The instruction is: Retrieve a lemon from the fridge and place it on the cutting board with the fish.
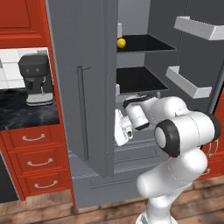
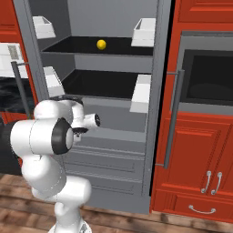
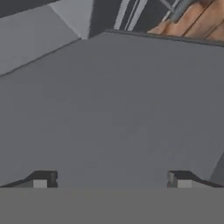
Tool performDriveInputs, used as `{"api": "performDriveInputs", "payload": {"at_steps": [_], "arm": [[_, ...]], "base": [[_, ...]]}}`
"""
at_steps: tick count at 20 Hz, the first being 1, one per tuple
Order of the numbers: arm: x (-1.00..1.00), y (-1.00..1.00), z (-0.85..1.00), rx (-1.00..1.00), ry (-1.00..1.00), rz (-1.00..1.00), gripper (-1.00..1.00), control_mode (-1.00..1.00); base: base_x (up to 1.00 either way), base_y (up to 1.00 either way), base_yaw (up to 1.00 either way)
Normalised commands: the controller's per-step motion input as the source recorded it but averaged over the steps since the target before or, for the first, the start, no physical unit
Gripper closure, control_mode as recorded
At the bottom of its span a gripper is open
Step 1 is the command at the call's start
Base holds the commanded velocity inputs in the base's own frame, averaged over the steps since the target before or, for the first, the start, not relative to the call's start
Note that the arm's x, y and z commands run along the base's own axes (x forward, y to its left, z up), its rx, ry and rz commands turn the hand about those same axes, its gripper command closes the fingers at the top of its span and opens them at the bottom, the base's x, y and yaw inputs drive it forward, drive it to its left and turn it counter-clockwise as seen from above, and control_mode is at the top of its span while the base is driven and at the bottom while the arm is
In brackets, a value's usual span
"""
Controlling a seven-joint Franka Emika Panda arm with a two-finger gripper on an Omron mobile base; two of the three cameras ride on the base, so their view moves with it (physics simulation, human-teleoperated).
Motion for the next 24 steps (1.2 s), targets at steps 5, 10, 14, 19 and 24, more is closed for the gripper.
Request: {"api": "performDriveInputs", "payload": {"at_steps": [5,10,14,19,24], "arm": [[-0.17,0.86,0.00,0.13,0.31,0.03,-1.00,-1.00],[-0.33,1.00,0.00,0.00,0.30,0.20,-1.00,-1.00],[-0.16,1.00,0.00,-0.02,0.20,0.13,-1.00,-1.00],[-0.14,0.45,0.00,0.00,0.01,0.00,-1.00,-1.00],[-0.09,-0.04,0.00,-0.01,0.00,0.00,-1.00,-1.00]], "base": [[0.00,0.00,0.00],[0.00,0.00,0.00],[0.00,0.00,0.00],[0.00,0.00,0.00],[0.00,0.00,0.00]]}}
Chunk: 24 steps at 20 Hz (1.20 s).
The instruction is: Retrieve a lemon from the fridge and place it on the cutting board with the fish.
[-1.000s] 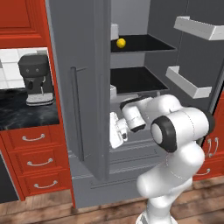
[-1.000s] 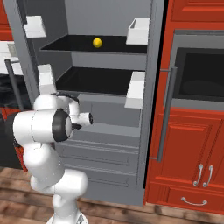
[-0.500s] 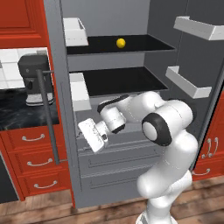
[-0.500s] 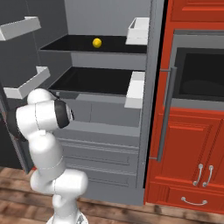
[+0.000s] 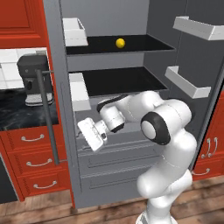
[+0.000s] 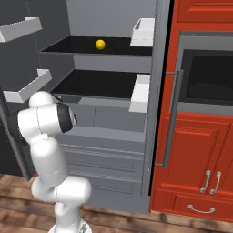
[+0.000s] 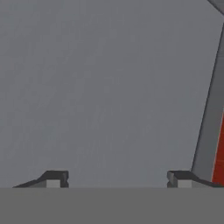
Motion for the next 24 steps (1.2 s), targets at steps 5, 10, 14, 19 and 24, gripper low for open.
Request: {"api": "performDriveInputs", "payload": {"at_steps": [5,10,14,19,24], "arm": [[-0.22,-0.59,-0.05,-0.17,0.00,0.00,-1.00,-1.00],[-0.32,-0.80,-0.01,-0.42,-0.08,0.00,-1.00,-1.00],[-0.25,-1.00,0.00,-0.51,-0.24,0.26,-1.00,-1.00],[-0.43,-1.00,0.03,-0.34,-0.34,0.44,-1.00,-1.00],[-0.11,-0.98,0.08,-0.25,-0.30,0.56,-1.00,-1.00]], "base": [[0.00,0.00,0.00],[0.00,0.00,0.00],[0.00,0.00,0.00],[0.00,0.00,0.00],[0.00,0.00,0.00]]}}
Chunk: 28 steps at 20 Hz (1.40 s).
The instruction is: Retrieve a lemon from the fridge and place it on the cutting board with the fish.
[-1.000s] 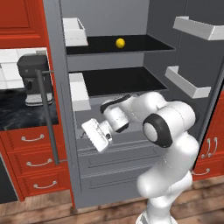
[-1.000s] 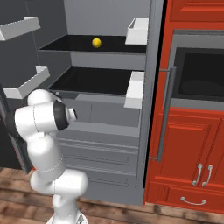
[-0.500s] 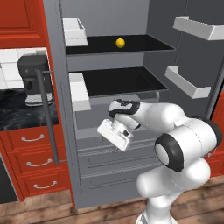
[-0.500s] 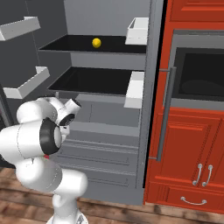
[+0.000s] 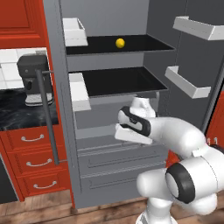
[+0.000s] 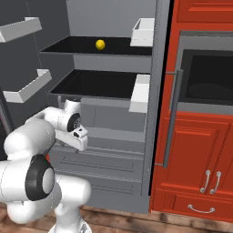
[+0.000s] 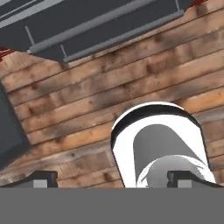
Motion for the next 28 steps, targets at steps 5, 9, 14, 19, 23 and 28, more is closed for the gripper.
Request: {"api": "performDriveInputs", "payload": {"at_steps": [5,9,14,19,23,28], "arm": [[-0.19,-0.69,0.38,-0.16,-0.31,0.51,-1.00,-1.00],[-0.21,-0.52,0.69,-0.08,-0.16,0.48,-1.00,-1.00],[-0.52,-0.09,0.66,-0.02,-0.10,0.17,-1.00,-1.00],[-0.55,0.01,0.60,0.00,-0.05,0.00,-1.00,-1.00],[-0.35,0.00,0.46,0.00,-0.02,-0.17,-1.00,-1.00],[-0.08,0.00,0.31,0.03,-0.02,-0.21,-1.00,-1.00]], "base": [[0.00,0.00,0.00],[0.00,0.00,0.00],[0.00,0.00,0.00],[0.00,0.00,0.00],[0.00,0.00,0.00],[0.00,0.00,0.00]]}}
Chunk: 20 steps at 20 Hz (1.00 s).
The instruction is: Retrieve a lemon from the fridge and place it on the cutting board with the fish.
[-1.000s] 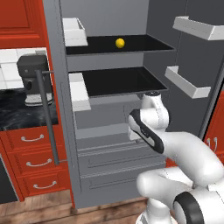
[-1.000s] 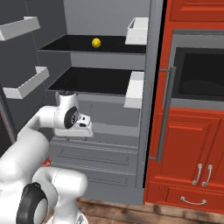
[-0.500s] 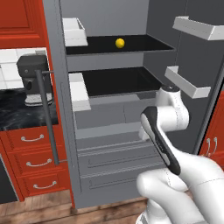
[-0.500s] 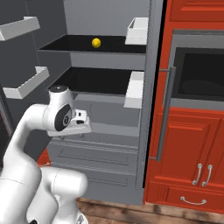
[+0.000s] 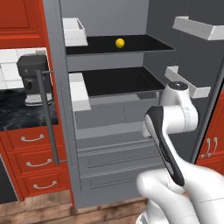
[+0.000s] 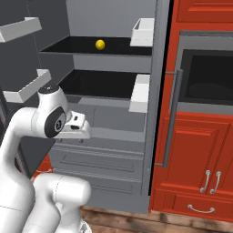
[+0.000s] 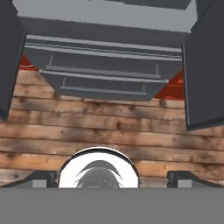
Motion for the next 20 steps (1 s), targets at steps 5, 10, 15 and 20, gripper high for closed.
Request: {"api": "performDriveInputs", "payload": {"at_steps": [5,10,15,20], "arm": [[0.00,0.00,0.01,0.14,-0.04,-0.07,-1.00,-1.00],[0.00,-0.05,0.00,0.13,-0.03,0.00,-1.00,-1.00],[-0.02,0.01,0.03,0.00,-0.02,0.00,-1.00,-1.00],[-0.24,0.00,0.37,-0.08,-0.04,-0.02,-1.00,-1.00]], "base": [[0.00,0.00,0.00],[0.00,0.00,0.00],[0.00,0.00,0.00],[0.00,0.00,0.00]]}}
